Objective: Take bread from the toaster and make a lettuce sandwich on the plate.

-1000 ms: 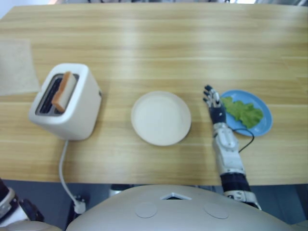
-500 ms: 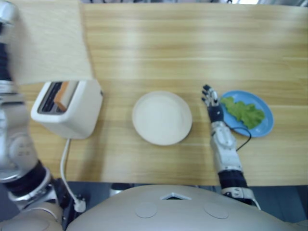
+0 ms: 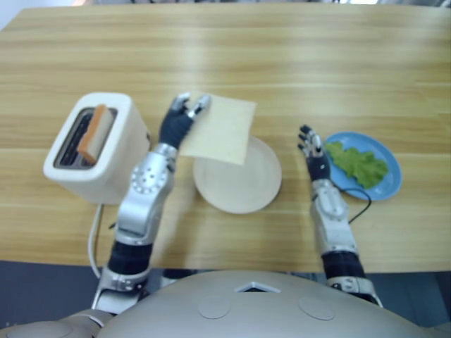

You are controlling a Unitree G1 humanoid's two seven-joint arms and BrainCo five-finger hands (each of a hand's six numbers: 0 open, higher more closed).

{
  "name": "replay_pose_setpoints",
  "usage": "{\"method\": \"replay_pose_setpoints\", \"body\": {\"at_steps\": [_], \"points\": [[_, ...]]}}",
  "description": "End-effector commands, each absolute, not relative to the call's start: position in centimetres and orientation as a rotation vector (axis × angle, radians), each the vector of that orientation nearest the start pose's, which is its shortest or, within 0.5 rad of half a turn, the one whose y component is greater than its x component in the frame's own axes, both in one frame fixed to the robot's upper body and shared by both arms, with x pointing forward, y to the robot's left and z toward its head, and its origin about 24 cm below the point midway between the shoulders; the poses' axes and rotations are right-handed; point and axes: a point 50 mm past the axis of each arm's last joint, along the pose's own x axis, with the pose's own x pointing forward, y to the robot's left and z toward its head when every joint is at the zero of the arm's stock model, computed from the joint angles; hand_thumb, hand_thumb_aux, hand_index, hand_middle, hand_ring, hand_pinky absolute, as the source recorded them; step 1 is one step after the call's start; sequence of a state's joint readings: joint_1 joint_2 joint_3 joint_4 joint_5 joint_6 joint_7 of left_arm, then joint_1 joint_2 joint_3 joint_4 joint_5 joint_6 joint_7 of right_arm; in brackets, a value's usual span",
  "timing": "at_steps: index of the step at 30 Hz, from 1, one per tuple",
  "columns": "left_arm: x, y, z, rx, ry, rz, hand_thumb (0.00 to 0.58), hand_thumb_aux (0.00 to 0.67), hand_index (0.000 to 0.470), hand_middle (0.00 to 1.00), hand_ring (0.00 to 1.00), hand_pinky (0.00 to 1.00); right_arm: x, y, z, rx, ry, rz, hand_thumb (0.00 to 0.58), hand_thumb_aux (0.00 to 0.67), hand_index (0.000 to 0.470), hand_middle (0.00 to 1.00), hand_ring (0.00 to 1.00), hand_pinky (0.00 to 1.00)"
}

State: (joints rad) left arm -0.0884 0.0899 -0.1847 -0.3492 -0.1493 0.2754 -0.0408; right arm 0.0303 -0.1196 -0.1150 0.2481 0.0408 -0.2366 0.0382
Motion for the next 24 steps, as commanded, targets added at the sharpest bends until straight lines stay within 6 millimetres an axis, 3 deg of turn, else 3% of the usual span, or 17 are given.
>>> {"method": "replay_pose_setpoints", "body": {"at_steps": [1,6,13,23,24], "points": [[26.5,9.7,8.0,0.003,-0.046,-0.281,0.58,0.67,0.46,1.0,1.0,1.0,23.7,-20.4,0.8,-0.08,0.031,-0.095,0.0,0.0,0.0,0.0,0.0,0.0],[27.2,7.8,4.3,0.09,0.039,-0.315,0.58,0.67,0.46,1.0,1.0,1.0,23.4,-20.7,0.8,-0.083,0.037,-0.105,0.0,0.0,0.0,0.0,0.0,0.0],[26.8,5.0,0.9,0.263,0.112,-0.44,0.58,0.67,0.46,1.0,1.0,1.0,23.4,-20.6,0.8,-0.083,0.038,-0.101,0.0,0.0,0.0,0.0,0.0,0.0],[26.1,4.0,-0.4,0.529,0.097,-0.503,0.58,0.67,0.46,1.0,1.0,1.0,23.2,-20.6,0.8,-0.084,0.043,-0.103,0.0,0.0,0.0,0.0,0.0,0.0],[26.1,4.1,-0.4,0.56,0.09,-0.498,0.438,0.339,0.233,0.12,0.12,0.12,23.2,-20.6,0.8,-0.084,0.043,-0.103,0.0,0.0,0.0,0.0,0.0,0.0]]}}
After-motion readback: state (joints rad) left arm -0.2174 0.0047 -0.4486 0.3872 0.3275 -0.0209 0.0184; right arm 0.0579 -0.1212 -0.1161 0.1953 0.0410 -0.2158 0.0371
